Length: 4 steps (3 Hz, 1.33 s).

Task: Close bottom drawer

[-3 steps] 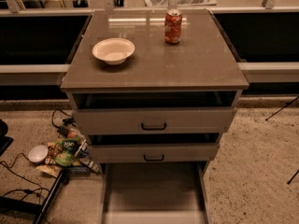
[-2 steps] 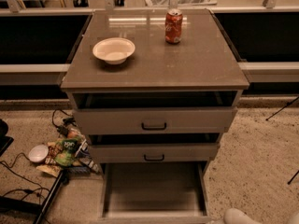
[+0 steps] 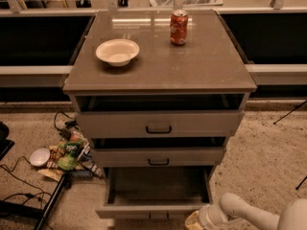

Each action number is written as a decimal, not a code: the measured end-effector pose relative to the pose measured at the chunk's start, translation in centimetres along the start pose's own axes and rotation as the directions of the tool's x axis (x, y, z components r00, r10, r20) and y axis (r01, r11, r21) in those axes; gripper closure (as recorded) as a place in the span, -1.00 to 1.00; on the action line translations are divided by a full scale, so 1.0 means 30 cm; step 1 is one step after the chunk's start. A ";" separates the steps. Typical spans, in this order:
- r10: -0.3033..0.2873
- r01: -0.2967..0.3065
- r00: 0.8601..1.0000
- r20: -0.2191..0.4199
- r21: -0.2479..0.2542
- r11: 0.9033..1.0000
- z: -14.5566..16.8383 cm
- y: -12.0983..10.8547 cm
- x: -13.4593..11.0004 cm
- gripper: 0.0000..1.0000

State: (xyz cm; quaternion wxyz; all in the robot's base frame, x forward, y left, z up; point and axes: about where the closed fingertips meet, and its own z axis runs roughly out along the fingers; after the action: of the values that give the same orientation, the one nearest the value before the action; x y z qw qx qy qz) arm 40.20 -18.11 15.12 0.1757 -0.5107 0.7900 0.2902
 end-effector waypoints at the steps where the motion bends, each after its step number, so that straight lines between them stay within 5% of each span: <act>1: -0.018 0.018 1.000 0.017 0.010 1.000 0.005 -0.092 -0.092 1.00; 2: -0.007 0.006 1.000 0.030 0.006 1.000 0.043 -0.177 -0.153 1.00; 4: -0.023 0.023 0.999 0.038 0.008 1.000 0.044 -0.204 -0.164 1.00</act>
Offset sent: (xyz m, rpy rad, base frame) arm 0.1334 0.0347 -0.0147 0.0336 -0.0174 -0.0453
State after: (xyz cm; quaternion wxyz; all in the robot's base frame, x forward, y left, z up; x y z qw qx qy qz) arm 47.80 -15.69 15.23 0.1962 -0.5134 0.7817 0.2948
